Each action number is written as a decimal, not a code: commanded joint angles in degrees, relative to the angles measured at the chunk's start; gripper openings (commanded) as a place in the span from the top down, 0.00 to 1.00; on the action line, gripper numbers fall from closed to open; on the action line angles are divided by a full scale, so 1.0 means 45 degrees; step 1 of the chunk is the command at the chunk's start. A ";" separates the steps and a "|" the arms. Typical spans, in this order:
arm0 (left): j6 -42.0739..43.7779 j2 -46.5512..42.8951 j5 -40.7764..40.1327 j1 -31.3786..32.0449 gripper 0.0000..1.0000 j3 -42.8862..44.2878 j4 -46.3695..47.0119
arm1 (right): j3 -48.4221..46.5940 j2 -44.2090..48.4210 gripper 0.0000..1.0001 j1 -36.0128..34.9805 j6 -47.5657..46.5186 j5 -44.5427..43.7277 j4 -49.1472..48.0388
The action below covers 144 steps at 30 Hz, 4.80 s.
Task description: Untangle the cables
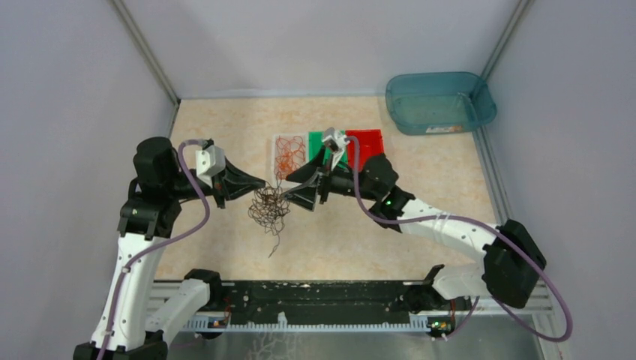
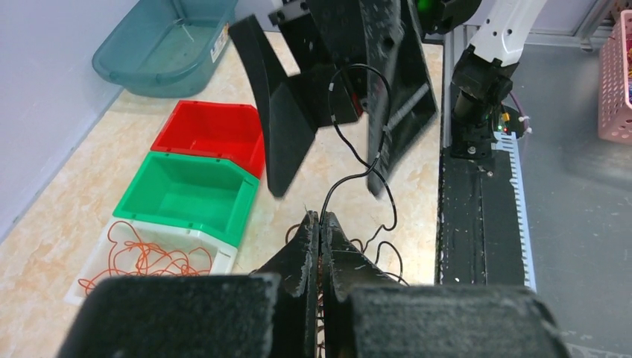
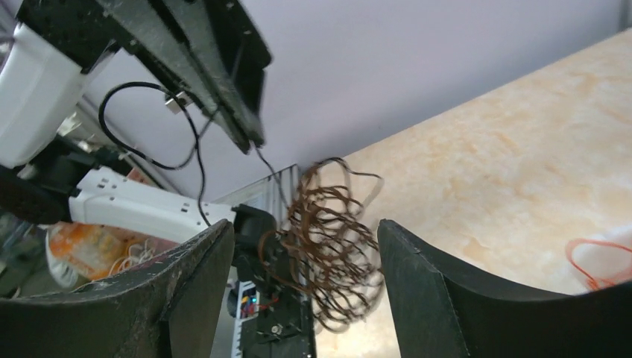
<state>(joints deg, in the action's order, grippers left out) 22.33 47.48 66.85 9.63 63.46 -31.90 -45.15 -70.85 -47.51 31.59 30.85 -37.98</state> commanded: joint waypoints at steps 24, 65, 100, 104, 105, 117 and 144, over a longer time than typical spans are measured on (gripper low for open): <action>-0.1873 0.0391 0.1456 0.0087 1.00 0.1335 0.0188 | -0.2774 -0.3502 0.50 -0.2573 -0.2755 -0.0901 -0.1250; -0.3439 -0.0018 -0.8018 0.0067 1.00 0.4607 0.9059 | 0.6108 -0.4353 0.58 -0.2555 -0.0499 -0.5805 -0.7614; -0.6708 0.0396 0.0042 0.0083 1.00 0.1948 0.4943 | 0.1482 0.2519 0.01 -0.2190 -0.4189 -0.4784 0.1011; -0.6670 0.0375 0.0786 0.0087 1.00 0.1853 0.4588 | 0.1013 0.2133 0.05 -0.1924 -0.4112 -0.3853 0.0524; -0.6689 0.0409 0.1011 0.0087 1.00 0.1869 0.4435 | 0.0831 0.2034 0.06 -0.1824 -0.4101 -0.3607 0.0511; -0.5840 -0.0800 -0.3460 0.0087 1.00 -0.0127 0.4072 | 0.0614 0.3755 0.13 -0.1425 -0.3579 -0.3588 0.1010; -0.7522 -0.1021 -0.4788 0.0106 1.00 -0.0250 0.3009 | -0.3390 -0.3114 0.28 -0.3135 -0.4780 -0.5160 -0.1664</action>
<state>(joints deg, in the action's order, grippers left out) -9.28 43.64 44.27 9.93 60.10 -17.56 -55.40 -82.11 -61.04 12.49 10.11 -41.17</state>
